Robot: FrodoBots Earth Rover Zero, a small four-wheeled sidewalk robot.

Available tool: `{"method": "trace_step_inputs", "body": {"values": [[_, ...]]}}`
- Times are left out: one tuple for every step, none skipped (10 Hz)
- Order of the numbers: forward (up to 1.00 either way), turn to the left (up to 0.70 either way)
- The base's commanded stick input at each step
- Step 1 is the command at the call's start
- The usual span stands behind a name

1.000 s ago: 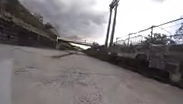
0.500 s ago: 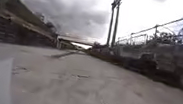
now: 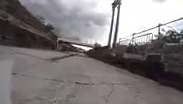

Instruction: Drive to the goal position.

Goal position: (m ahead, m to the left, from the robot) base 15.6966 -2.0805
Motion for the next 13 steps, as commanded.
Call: {"method": "trace_step_inputs", "body": {"values": [[0.7,0.0],[0.7,0.0],[0.7,0.0],[0.7,0.0],[0.7,0.0],[0.7,0.0],[0.7,0.0],[0.7,0.0],[0.7,0.0],[0.7,0.0],[0.7,0.0],[0.7,0.0],[0.7,0.0]]}}
